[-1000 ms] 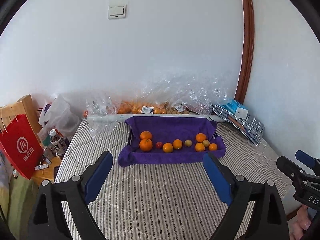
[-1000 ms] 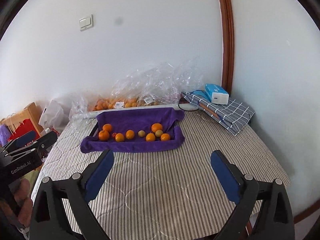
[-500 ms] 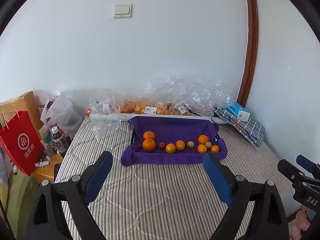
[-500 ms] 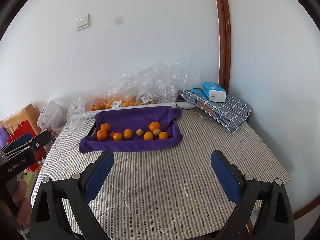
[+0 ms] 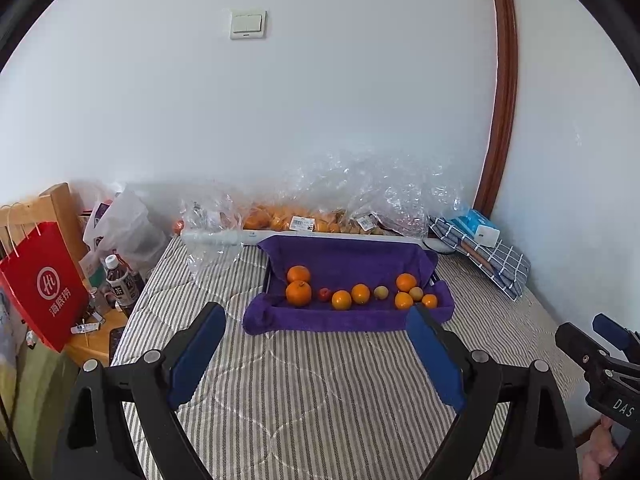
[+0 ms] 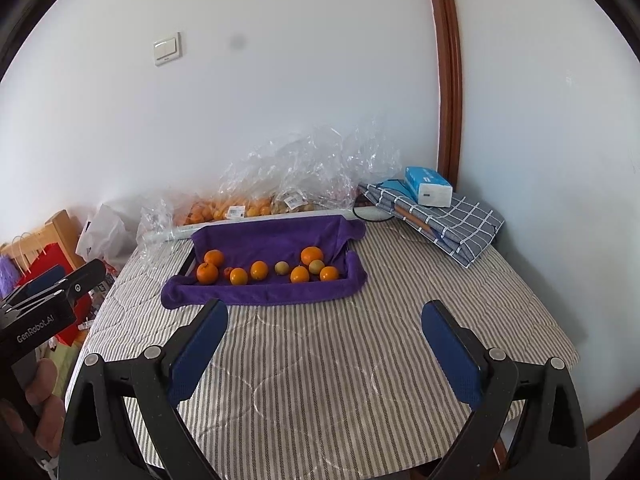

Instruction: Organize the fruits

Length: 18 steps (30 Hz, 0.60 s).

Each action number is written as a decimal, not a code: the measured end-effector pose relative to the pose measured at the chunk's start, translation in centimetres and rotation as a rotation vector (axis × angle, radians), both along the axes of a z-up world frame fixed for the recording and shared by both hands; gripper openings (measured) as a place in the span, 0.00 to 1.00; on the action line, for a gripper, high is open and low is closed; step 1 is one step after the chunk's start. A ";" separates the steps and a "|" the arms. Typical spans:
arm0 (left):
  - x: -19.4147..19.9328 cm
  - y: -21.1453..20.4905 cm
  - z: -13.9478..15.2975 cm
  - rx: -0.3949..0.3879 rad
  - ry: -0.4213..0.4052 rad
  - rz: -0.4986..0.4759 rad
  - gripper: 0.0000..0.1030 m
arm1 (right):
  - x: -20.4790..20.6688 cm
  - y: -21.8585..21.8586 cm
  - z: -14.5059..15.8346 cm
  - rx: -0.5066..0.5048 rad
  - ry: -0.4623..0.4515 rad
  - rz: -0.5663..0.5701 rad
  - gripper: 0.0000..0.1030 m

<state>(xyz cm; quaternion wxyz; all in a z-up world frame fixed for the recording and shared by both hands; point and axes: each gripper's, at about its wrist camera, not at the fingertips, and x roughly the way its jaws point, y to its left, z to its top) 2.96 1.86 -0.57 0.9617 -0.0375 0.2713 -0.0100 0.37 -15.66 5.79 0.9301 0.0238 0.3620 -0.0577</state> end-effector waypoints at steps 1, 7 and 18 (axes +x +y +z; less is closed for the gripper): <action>-0.1 0.0 0.0 -0.003 0.002 0.003 0.89 | 0.0 0.0 -0.1 -0.001 0.002 -0.001 0.94; -0.1 0.1 0.0 -0.005 0.002 0.008 0.89 | 0.1 0.2 0.0 -0.006 0.001 -0.002 0.94; 0.2 0.1 -0.3 -0.008 0.014 0.003 0.89 | -0.1 -0.1 0.0 -0.007 0.004 -0.008 0.94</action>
